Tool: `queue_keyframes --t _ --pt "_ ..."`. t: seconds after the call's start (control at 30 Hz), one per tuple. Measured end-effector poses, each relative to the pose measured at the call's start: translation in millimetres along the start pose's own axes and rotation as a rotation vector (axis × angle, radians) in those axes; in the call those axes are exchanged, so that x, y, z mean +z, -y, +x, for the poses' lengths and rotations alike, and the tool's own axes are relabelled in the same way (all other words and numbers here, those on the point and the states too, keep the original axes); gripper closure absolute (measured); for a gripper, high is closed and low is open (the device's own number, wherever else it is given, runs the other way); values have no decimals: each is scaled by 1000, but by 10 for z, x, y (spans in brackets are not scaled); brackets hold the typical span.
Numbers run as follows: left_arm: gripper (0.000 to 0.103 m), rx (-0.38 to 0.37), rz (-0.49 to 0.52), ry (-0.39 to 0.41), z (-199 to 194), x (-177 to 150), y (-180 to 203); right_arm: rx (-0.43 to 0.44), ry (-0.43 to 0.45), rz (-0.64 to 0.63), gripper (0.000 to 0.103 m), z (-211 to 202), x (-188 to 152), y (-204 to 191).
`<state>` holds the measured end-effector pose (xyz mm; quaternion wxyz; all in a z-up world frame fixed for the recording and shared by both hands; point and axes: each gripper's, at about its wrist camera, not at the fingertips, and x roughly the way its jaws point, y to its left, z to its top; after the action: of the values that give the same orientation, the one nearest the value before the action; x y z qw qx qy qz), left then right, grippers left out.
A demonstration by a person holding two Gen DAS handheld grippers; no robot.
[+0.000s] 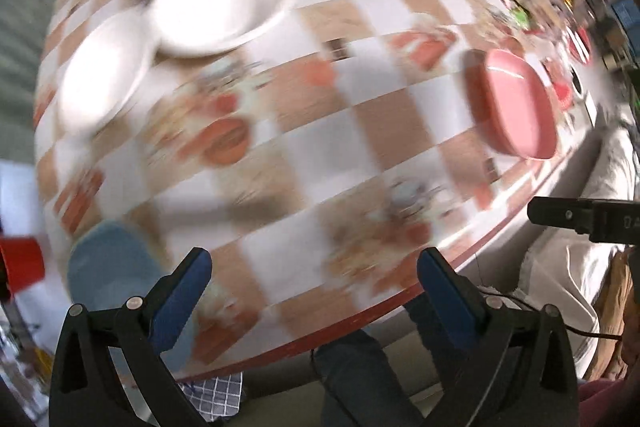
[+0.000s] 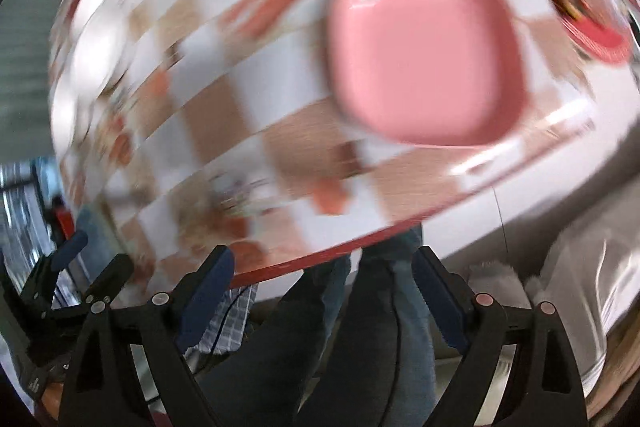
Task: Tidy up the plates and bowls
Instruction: 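Move both grippers to the pink plate rim and close on it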
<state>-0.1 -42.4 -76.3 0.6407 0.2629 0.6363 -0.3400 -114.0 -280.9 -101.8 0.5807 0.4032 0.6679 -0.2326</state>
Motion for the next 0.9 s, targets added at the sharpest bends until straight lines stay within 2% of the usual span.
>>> queue_keyframes --t 0.2,0.33,0.53,0.9 --pt "0 0 96 -9 141 426 694 -13 28 98 12 -92 283 647" --pt "0 14 135 -7 287 724 1130 -25 22 105 12 -105 531 952" --pt "0 34 98 -28 525 1027 1477 -57 1 36 12 -63 848 1153" --pt "0 106 42 -51 914 1352 1773 -105 -35 -47 12 110 1243 1245"
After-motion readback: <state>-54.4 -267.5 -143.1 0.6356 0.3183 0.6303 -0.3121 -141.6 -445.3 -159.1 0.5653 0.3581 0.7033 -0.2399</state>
